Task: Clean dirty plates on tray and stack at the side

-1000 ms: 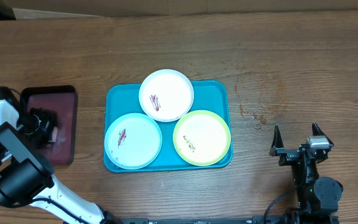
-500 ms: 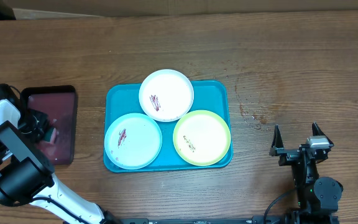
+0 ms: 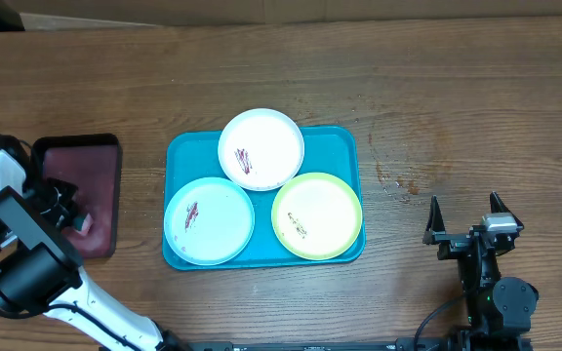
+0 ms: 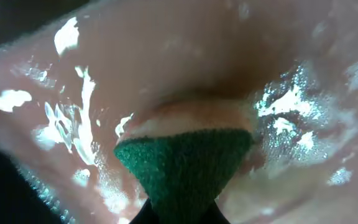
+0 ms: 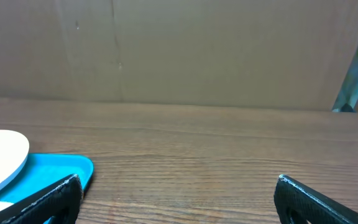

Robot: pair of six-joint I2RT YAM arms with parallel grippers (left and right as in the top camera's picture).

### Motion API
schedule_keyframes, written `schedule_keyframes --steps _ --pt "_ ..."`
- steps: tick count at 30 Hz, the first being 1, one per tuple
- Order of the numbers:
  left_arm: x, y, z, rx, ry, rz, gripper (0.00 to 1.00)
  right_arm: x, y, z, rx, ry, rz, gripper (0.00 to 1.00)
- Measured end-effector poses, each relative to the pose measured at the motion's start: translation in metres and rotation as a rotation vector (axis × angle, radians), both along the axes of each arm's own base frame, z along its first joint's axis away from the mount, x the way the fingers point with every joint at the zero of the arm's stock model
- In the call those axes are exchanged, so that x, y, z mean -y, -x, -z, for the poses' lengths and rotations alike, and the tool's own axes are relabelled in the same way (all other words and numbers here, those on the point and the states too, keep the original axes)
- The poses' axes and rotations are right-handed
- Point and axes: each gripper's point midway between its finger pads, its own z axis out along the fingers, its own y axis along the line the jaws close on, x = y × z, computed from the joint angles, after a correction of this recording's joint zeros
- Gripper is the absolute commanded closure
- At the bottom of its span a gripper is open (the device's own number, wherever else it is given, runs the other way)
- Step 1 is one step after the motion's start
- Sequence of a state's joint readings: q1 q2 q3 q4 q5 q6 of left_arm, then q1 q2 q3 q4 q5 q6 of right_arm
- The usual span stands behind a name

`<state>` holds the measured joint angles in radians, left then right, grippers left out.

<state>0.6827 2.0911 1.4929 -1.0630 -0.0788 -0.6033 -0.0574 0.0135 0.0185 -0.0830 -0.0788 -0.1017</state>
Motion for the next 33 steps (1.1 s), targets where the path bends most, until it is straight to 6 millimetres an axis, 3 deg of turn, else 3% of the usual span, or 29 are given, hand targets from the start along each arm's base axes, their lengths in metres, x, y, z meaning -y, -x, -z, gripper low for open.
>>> schedule_keyframes --steps 3,12,15,18,20,23,27,30,33 --pt "-0.001 -0.01 -0.023 0.012 0.033 -0.004 0.96 0.0 0.0 0.0 -0.001 0.0 0.0 0.0" --pt "-0.006 -0.067 -0.13 0.265 0.066 0.025 0.96 0.0 0.0 0.0 -0.001 0.0 0.0 0.0" --pt "-0.006 -0.077 -0.159 0.332 0.058 0.046 0.96 0.0 0.0 0.0 0.0 0.0 0.0 0.0" --pt "-0.007 -0.079 -0.175 0.361 0.041 0.063 0.96 0.0 0.0 0.0 -0.001 0.0 0.0 0.0" --pt "-0.01 -0.077 -0.176 0.344 0.018 0.062 0.96 0.0 0.0 0.0 -0.001 0.0 0.0 0.0" --pt "-0.018 -0.072 -0.159 0.285 -0.028 0.046 0.96 0.0 0.0 0.0 0.0 0.0 0.0 0.0" --pt "-0.012 -0.065 -0.102 0.185 -0.039 0.044 0.96 0.0 0.0 0.0 0.0 0.0 0.0 0.0" --pt "0.012 -0.052 -0.055 0.09 0.015 0.07 0.96 0.0 0.0 0.0 0.0 0.0 0.0 0.0" --pt "0.03 -0.04 -0.04 0.021 0.07 0.089 0.96 0.0 0.0 0.0 0.0 0.0 0.0 0.0"
